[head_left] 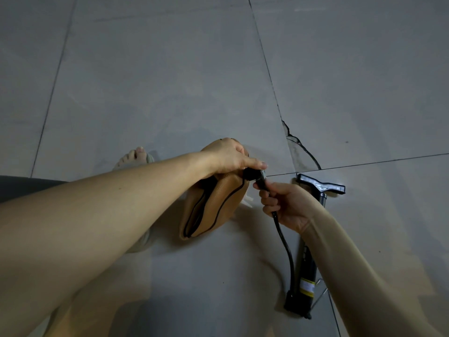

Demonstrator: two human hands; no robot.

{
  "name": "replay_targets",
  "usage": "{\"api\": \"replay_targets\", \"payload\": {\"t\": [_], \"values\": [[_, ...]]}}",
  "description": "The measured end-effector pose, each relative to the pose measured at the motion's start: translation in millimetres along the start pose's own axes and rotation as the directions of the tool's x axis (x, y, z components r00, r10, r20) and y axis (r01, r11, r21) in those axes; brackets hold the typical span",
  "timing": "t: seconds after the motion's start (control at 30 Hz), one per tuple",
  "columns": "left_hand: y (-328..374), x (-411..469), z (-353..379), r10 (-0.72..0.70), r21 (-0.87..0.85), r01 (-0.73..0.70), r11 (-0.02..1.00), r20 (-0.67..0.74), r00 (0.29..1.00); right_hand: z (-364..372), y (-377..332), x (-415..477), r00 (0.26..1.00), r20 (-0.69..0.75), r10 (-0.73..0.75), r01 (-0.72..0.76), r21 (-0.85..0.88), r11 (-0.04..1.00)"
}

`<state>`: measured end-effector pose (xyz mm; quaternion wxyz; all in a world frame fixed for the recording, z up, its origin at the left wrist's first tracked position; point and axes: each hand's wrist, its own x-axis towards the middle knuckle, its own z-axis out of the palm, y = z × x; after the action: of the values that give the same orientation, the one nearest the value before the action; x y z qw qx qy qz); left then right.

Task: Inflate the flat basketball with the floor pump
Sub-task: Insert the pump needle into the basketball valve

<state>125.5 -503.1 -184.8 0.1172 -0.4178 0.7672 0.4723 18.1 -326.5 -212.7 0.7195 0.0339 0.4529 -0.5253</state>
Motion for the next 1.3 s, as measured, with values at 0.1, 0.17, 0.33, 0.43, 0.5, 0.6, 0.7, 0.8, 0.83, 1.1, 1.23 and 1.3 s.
{"api": "replay_targets", "payload": {"t": [0.1,0.17,0.33,0.43,0.5,0.6,0.7,0.8,0.83,1.1,1.23,1.3], "values": [[-2,0,-2,0.005,-0.031,-0.005,0.999,-0.007,1.000,4,2,4,0.997,-0.049,-0.057,0.056,-0.020,0.998],[-1,-2,-7,0.047,-0.071,-0.045,0.996,0.022,0.999,4,4,4,0.995,-0.060,-0.085,0.084,-0.026,0.996],[-2,-8,-17,0.082,-0.057,-0.075,0.996,0.127,0.988,0,-4,-3,0.992,-0.082,-0.098,0.078,-0.225,0.971],[-5,-6,-12,0.076,-0.062,-0.069,0.996,0.126,0.989,13,-15,-1,0.929,-0.179,-0.323,0.160,-0.594,0.789],[-5,-6,-9,0.074,-0.072,-0.065,0.995,0.133,0.988,25,-17,4,0.843,-0.117,-0.524,0.203,-0.834,0.513],[-4,-7,-6,0.078,-0.056,-0.072,0.996,0.107,0.991,29,-13,11,0.786,-0.078,-0.614,0.218,-0.893,0.393],[1,-11,-3,0.071,-0.043,-0.067,0.997,0.097,0.993,21,-8,10,0.778,-0.136,-0.613,0.226,-0.850,0.476],[8,-16,1,0.052,-0.027,-0.050,0.998,0.115,0.992,15,-6,7,0.780,-0.148,-0.608,0.233,-0.833,0.502],[10,-18,3,0.046,-0.029,-0.043,0.999,0.117,0.992,14,-6,6,0.784,-0.148,-0.603,0.233,-0.830,0.507],[20,-26,5,0.035,-0.005,-0.034,0.999,0.092,0.995,9,-3,5,0.799,-0.179,-0.574,0.270,-0.746,0.609],[22,-26,6,0.039,-0.007,-0.039,0.999,0.100,0.994,6,-3,6,0.808,-0.197,-0.555,0.278,-0.703,0.654],[22,-26,6,0.041,-0.004,-0.041,0.999,0.105,0.994,4,-3,7,0.805,-0.193,-0.561,0.285,-0.704,0.651]]}}
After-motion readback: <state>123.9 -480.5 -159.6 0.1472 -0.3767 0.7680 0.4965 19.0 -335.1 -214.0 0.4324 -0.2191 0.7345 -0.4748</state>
